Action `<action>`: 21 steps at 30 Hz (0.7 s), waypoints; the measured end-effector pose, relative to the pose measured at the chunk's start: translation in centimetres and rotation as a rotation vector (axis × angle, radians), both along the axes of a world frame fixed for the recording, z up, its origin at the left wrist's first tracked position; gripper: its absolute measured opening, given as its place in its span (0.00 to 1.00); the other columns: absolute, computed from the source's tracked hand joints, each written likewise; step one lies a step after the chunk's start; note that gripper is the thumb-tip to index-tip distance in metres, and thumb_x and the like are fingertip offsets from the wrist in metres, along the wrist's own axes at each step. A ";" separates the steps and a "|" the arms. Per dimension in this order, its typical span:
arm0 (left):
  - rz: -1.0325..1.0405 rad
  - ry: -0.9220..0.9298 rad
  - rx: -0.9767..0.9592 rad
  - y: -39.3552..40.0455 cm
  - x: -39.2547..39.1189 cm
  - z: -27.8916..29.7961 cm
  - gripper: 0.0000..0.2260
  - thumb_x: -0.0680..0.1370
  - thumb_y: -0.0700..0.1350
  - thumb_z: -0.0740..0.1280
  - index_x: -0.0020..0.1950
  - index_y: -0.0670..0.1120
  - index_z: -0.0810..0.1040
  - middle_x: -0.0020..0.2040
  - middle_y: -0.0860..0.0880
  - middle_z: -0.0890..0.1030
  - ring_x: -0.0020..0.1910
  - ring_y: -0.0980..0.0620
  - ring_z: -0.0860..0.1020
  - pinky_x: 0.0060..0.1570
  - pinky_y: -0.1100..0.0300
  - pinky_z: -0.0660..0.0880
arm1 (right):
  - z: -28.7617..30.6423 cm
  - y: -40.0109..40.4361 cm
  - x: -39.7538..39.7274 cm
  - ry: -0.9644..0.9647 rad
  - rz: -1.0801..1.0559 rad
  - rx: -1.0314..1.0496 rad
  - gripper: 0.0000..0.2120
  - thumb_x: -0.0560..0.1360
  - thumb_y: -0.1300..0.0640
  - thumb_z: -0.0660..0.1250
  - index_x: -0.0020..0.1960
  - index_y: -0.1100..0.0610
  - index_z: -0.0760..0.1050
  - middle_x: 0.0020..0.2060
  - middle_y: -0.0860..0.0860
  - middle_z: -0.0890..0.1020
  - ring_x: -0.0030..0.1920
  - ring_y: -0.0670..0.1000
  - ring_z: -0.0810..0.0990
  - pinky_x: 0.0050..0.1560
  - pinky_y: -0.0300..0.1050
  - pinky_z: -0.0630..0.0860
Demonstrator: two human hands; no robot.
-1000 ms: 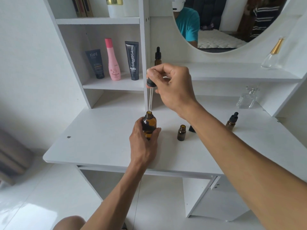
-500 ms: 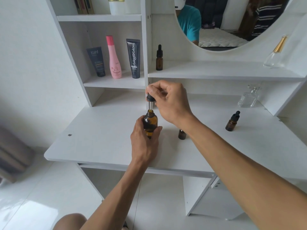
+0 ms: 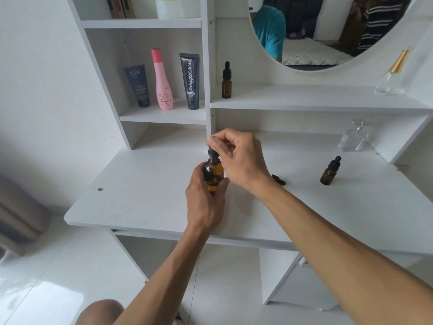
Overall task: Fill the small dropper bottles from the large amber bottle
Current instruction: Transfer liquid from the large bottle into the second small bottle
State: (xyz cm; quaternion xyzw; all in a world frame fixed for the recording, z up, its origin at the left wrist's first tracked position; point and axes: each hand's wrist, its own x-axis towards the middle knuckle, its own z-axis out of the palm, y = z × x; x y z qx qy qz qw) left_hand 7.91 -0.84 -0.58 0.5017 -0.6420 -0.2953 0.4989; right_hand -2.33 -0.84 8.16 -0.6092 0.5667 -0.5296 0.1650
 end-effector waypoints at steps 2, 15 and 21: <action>0.001 -0.005 -0.003 0.0 0.0 0.0 0.19 0.76 0.44 0.72 0.64 0.47 0.72 0.49 0.54 0.79 0.46 0.71 0.74 0.42 0.76 0.69 | -0.2 0.0 0.0 0.010 -0.004 -0.004 0.08 0.79 0.55 0.70 0.45 0.58 0.83 0.37 0.49 0.86 0.39 0.48 0.84 0.45 0.46 0.81; 0.002 -0.018 0.006 0.0 0.0 -0.1 0.19 0.75 0.44 0.72 0.65 0.49 0.72 0.51 0.53 0.80 0.46 0.69 0.75 0.43 0.76 0.69 | -0.6 0.2 0.0 0.029 -0.012 0.007 0.08 0.79 0.55 0.70 0.46 0.59 0.84 0.39 0.49 0.87 0.40 0.46 0.82 0.43 0.40 0.78; 0.007 -0.017 0.010 0.0 0.0 0.0 0.19 0.75 0.44 0.71 0.65 0.49 0.72 0.51 0.52 0.80 0.46 0.70 0.75 0.42 0.76 0.69 | -0.7 0.2 0.0 0.031 -0.015 0.012 0.08 0.78 0.55 0.70 0.46 0.58 0.84 0.39 0.48 0.87 0.41 0.45 0.82 0.42 0.37 0.77</action>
